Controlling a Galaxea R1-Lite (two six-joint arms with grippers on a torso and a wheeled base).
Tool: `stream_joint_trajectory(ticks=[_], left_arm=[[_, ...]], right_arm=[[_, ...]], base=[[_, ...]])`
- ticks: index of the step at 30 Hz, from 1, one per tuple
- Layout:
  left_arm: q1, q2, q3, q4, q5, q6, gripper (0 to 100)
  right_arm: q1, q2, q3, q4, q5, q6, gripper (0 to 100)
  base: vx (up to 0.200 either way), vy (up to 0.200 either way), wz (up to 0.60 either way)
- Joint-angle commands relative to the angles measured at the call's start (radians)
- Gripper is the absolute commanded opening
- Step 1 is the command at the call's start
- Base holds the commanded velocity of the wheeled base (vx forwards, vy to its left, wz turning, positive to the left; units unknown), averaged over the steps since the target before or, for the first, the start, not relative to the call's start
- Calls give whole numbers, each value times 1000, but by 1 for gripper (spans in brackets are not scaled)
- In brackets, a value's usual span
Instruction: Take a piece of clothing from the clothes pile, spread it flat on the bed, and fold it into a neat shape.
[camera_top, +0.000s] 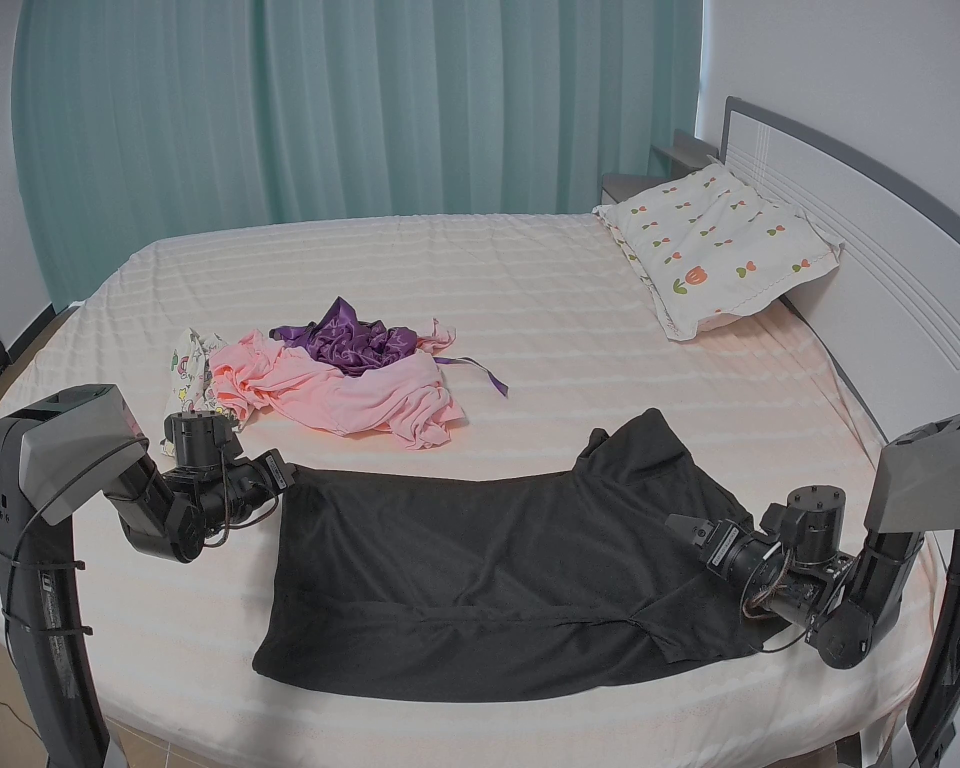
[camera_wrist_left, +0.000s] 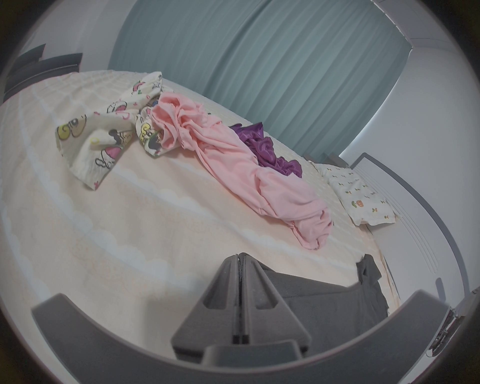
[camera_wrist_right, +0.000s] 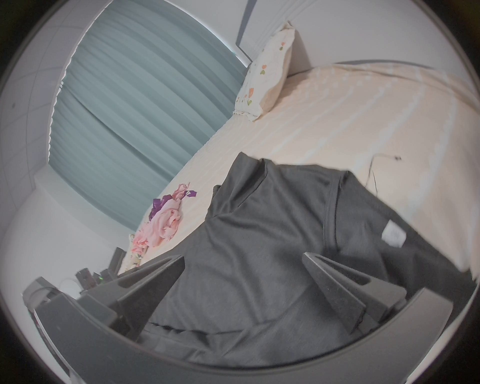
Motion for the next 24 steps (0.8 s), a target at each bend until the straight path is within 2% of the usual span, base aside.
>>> stream_joint_trajectory(ticks=[1, 2, 5, 9, 15, 18, 21, 24], left_arm=[[-6, -11, -9, 0, 38, -1, 0], [-6, -10, 1, -2, 43, 1, 0], [-6, -13, 12, -2, 43, 1, 0], [-7, -25, 27, -2, 43, -1, 0], [-23, -24, 44, -2, 43, -4, 0], [-32, -24, 53, -2, 44, -21, 0], [-32, -45, 70, -2, 46, -35, 0], [-32, -51, 70, 0, 47, -36, 0]], right_arm=[[-60, 19, -105, 66, 3, -73, 100], [-78, 19, -174, 112, 6, -103, 100], [-89, 33, -261, 175, 8, -118, 100], [-109, 101, -418, 281, 17, -218, 100], [-172, 185, -629, 405, 169, -331, 100], [-235, 219, -692, 447, 270, -432, 100], [-270, 240, -755, 526, 284, -491, 100], [-288, 248, -826, 605, 312, -511, 100]], base=[[0, 0, 0], [0, 0, 0], [0, 0, 0], [0, 0, 0], [0, 0, 0], [0, 0, 0], [0, 0, 0], [0, 0, 0]])
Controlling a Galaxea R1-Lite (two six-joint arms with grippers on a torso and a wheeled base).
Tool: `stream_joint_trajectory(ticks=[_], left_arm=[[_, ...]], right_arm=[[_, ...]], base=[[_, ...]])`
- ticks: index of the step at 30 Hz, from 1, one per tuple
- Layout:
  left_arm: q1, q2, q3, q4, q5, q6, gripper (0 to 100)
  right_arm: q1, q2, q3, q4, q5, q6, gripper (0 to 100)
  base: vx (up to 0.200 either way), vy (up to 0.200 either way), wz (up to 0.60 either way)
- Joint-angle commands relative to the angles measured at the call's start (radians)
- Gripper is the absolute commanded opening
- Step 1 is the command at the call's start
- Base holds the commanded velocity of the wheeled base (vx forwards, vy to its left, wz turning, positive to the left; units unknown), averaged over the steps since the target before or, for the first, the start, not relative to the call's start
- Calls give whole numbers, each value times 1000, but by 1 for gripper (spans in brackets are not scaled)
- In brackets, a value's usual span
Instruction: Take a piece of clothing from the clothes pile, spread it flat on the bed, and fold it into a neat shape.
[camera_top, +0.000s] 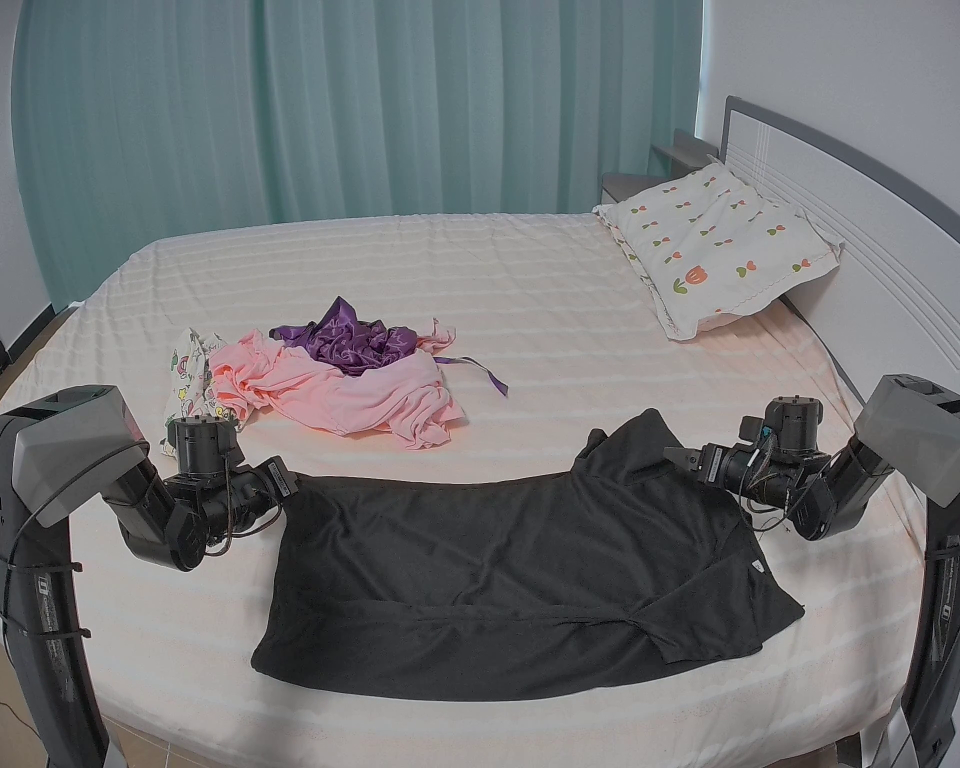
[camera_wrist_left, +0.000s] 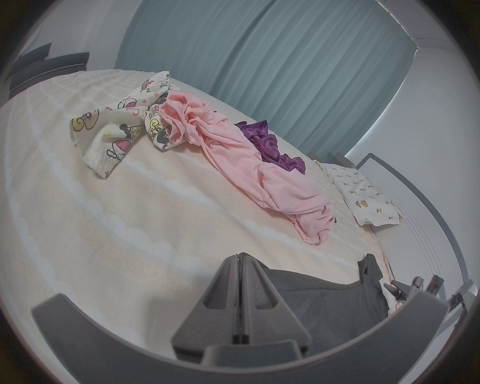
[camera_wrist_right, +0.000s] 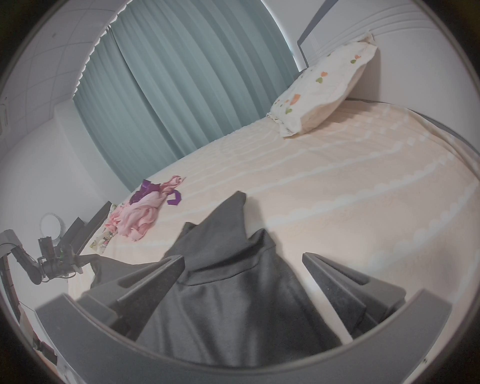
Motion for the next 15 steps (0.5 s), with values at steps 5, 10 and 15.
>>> stream_joint_trajectory(ticks=[5, 10, 15], left_arm=[[-7, -26, 15, 1, 2, -9, 0], [-12, -49, 15, 2, 2, -52, 0], [-16, -62, 15, 8, 3, -57, 0]], right_arm=[[-64, 66, -201, 168, 135, -35, 100], [-52, 100, -310, 230, 166, -38, 100], [-46, 129, -353, 267, 204, -72, 100]], base=[[0, 0, 0], [0, 0, 0], [0, 0, 0]])
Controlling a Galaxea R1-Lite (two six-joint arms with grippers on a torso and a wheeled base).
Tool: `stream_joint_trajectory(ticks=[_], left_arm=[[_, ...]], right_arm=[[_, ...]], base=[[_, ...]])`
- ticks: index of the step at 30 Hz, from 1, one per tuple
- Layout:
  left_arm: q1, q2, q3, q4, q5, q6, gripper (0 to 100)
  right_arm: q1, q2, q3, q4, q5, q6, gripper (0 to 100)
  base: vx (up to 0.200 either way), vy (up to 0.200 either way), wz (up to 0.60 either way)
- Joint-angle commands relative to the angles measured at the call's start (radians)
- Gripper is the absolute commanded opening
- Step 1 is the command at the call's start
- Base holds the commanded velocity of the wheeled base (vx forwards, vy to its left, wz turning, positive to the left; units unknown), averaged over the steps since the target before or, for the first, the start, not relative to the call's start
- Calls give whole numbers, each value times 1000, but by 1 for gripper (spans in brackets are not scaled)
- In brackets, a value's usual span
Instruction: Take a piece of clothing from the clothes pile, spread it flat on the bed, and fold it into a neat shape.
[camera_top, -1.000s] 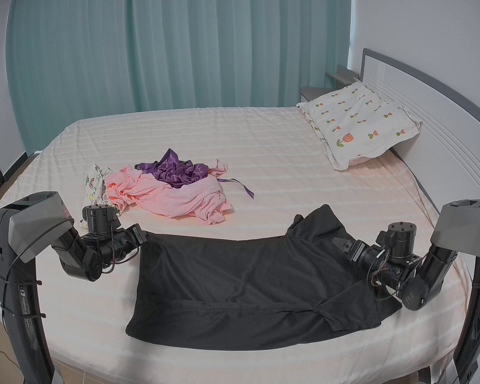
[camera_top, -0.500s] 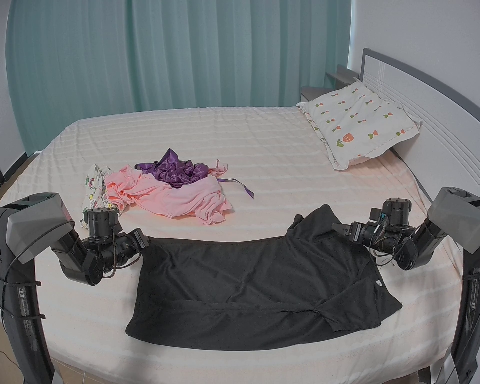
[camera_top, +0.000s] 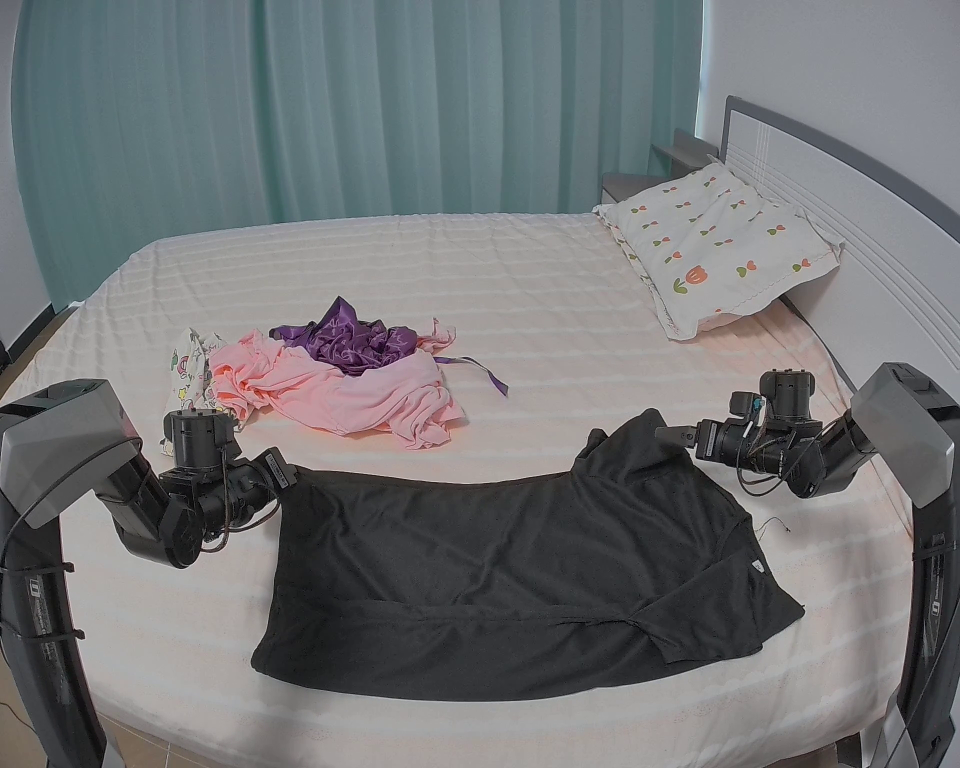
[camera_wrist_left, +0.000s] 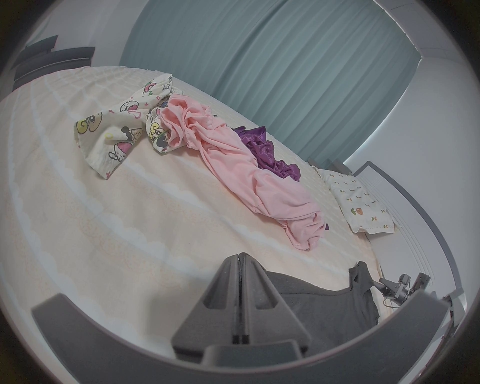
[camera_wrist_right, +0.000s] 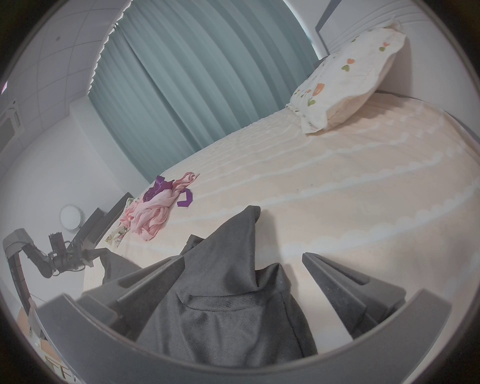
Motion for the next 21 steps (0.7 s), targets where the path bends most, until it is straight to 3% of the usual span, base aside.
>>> stream_joint_trajectory(ticks=[1, 12, 13, 21], left_arm=[[-7, -23, 0, 5, 0, -4, 0], [-20, -25, -3, 6, 0, -4, 0], [-20, -25, -3, 6, 0, -4, 0], [-20, -26, -1, 6, 0, -4, 0]], right_arm=[[13, 40, -34, 5, 19, -13, 100], [59, 71, -80, 11, 12, -14, 100], [60, 71, -82, 13, 12, -14, 0], [51, 75, -97, 11, -42, -14, 0]], base=[[0, 0, 0], [0, 0, 0], [0, 0, 0], [0, 0, 0]])
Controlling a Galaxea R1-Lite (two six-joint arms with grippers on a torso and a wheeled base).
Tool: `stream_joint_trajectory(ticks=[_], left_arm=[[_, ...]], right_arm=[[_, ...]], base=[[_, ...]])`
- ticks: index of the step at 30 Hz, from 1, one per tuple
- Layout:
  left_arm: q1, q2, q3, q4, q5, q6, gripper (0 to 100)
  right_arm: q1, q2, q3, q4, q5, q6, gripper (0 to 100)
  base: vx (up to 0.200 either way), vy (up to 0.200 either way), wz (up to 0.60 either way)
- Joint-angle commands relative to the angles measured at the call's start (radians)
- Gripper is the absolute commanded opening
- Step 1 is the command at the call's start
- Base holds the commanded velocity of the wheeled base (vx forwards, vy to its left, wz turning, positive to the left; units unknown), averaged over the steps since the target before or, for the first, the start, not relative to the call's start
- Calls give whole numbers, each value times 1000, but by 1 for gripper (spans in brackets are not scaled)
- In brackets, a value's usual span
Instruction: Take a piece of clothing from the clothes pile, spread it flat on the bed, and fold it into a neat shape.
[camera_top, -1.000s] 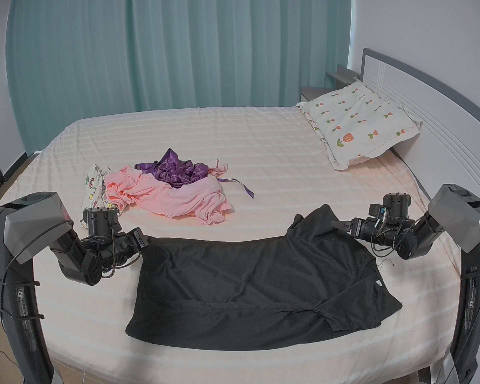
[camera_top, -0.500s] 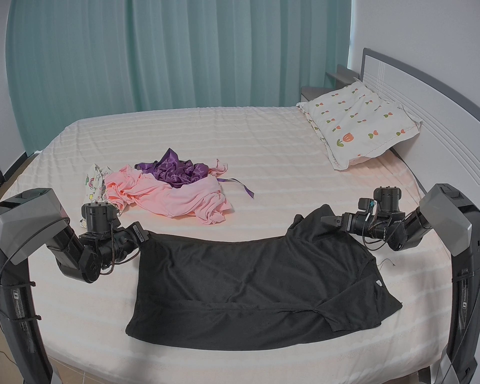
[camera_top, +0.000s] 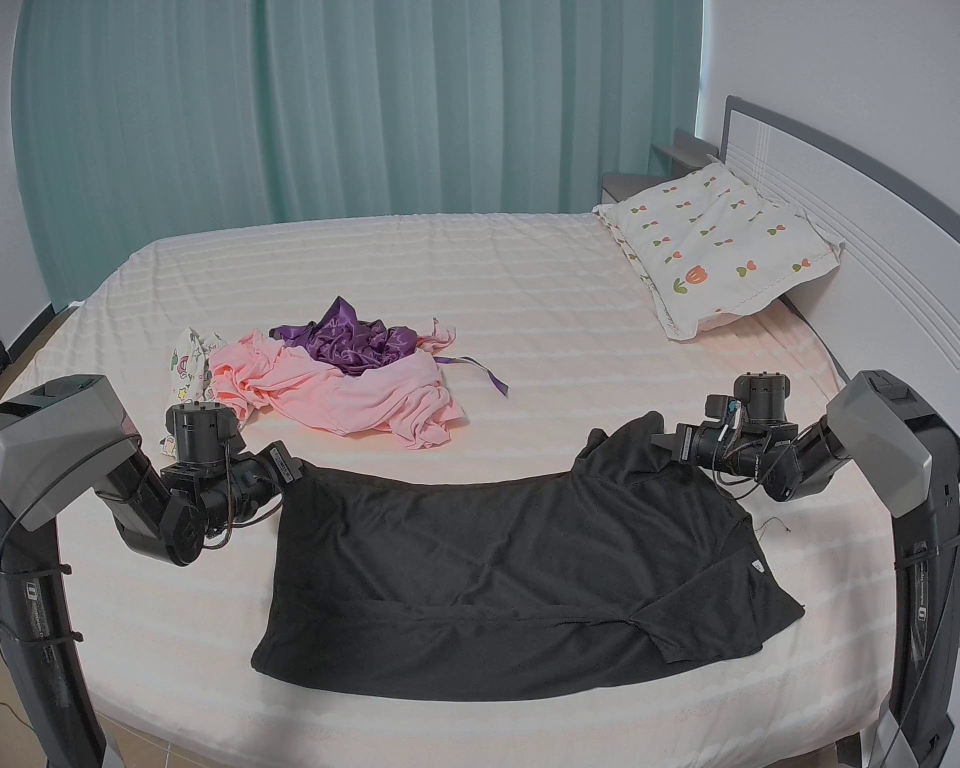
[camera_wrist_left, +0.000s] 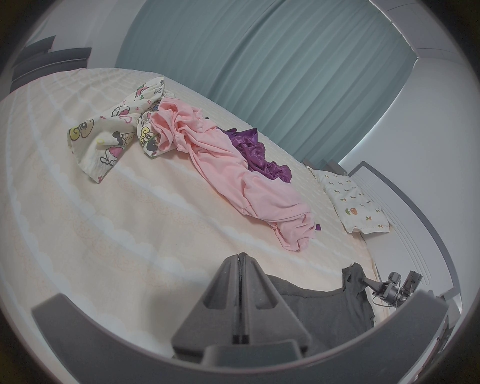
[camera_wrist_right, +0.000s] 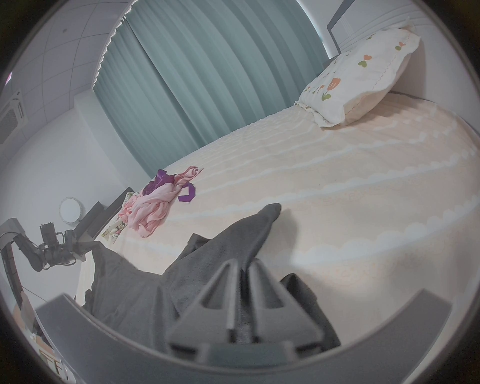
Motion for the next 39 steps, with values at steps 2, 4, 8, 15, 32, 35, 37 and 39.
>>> stream_joint_trajectory(ticks=[2, 4, 8, 15, 32, 35, 37, 39], left_arm=[[1, -3, 3, 0, 3, 0, 0], [0, -3, 3, 0, 13, 0, 0], [0, -8, 3, -4, 38, 0, 0], [3, -49, 15, 1, 38, 0, 0], [23, -58, 41, -11, 61, 0, 0], [38, -68, 43, -11, 61, 0, 0], [47, -78, 43, -11, 59, 0, 0], [55, -86, 49, -11, 59, -2, 0]], right_arm=[[-8, 2, -7, -2, -24, 2, 0], [-8, -4, -7, -3, -39, 5, 0], [-8, -33, 6, -9, -59, 12, 0], [-25, -90, 35, -15, -59, 57, 0], [-33, -124, 46, -81, -91, 164, 0], [-33, -134, 61, -106, -94, 183, 0], [-33, -138, 85, -114, -94, 183, 0], [-31, -138, 116, -134, -94, 175, 0]], base=[[0, 0, 0], [0, 0, 0], [0, 0, 0], [0, 0, 0], [0, 0, 0], [0, 0, 0], [0, 0, 0], [0, 0, 0]])
